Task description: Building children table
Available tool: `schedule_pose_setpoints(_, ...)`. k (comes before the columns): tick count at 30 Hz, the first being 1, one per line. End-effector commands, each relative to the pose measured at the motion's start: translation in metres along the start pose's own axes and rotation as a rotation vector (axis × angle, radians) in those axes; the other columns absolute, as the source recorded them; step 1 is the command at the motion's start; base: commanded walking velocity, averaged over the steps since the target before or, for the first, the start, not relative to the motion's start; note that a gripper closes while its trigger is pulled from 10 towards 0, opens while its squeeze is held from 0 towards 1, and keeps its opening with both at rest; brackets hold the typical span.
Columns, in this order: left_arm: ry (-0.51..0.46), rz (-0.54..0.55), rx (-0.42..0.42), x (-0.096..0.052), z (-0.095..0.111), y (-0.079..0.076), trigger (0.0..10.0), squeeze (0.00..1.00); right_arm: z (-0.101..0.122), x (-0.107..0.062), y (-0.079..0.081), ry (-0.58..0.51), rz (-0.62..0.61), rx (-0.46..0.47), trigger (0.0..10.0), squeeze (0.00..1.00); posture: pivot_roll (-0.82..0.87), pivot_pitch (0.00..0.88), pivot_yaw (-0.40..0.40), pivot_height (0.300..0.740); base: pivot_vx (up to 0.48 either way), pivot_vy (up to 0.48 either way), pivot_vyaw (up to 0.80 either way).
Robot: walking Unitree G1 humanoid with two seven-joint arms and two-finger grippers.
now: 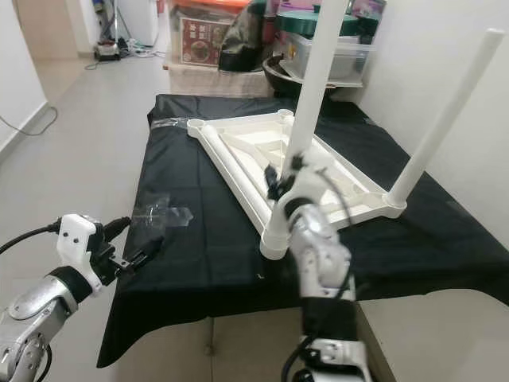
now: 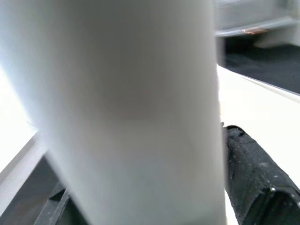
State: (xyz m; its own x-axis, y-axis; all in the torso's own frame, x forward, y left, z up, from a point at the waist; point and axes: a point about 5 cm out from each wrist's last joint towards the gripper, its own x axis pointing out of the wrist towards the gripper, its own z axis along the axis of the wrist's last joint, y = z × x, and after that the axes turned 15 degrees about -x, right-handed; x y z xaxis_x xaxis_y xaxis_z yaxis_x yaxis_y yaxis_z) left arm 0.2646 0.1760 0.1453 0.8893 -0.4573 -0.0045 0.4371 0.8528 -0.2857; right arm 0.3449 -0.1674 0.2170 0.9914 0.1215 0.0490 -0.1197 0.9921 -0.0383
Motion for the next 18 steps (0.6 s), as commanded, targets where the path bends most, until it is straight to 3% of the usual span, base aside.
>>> schedule_pose_setpoints(1,-0.007,-0.006,-0.013,0.001,0.000,0.000,10.0,0.00,0.004,-0.001,-0.018,-0.008,0.092,-0.025,10.0,0.00,0.08,0.000,-0.099,0.740,0.000,0.000,0.00)
schedule_pose_setpoints(4,-0.007,-0.007,-0.013,0.001,0.000,0.000,10.0,0.00,0.006,-0.001,-0.023,-0.009,0.106,-0.033,10.0,0.00,0.08,0.000,-0.099,0.740,0.000,0.000,0.00)
schedule_pose_setpoints(7,-0.010,-0.012,-0.016,0.002,0.000,-0.001,10.0,0.00,0.010,0.000,-0.043,-0.005,0.316,-0.141,10.0,0.00,0.07,0.000,-0.101,0.740,0.000,0.000,0.00)
schedule_pose_setpoints(10,-0.011,-0.013,-0.017,0.003,0.000,-0.001,10.0,0.00,0.010,0.000,-0.049,0.003,0.371,-0.176,10.0,0.00,0.07,0.000,-0.102,0.740,0.000,0.000,0.00)
schedule_pose_setpoints(13,-0.013,-0.019,-0.019,0.005,0.000,-0.001,10.0,0.00,0.008,0.006,-0.064,0.035,0.502,-0.246,10.0,0.00,0.07,0.000,-0.109,0.740,0.000,0.000,0.00)
schedule_pose_setpoints(17,-0.014,-0.020,-0.019,0.005,0.000,-0.002,10.0,0.00,0.013,0.010,-0.070,0.027,0.557,-0.246,10.0,0.00,0.09,0.000,-0.121,0.740,0.000,0.000,0.00)
schedule_pose_setpoints(18,-0.015,-0.019,-0.018,0.005,0.000,-0.002,10.0,0.00,0.015,0.012,-0.072,0.021,0.575,-0.244,6.7,0.00,0.09,0.000,-0.125,0.740,0.000,0.000,0.00)
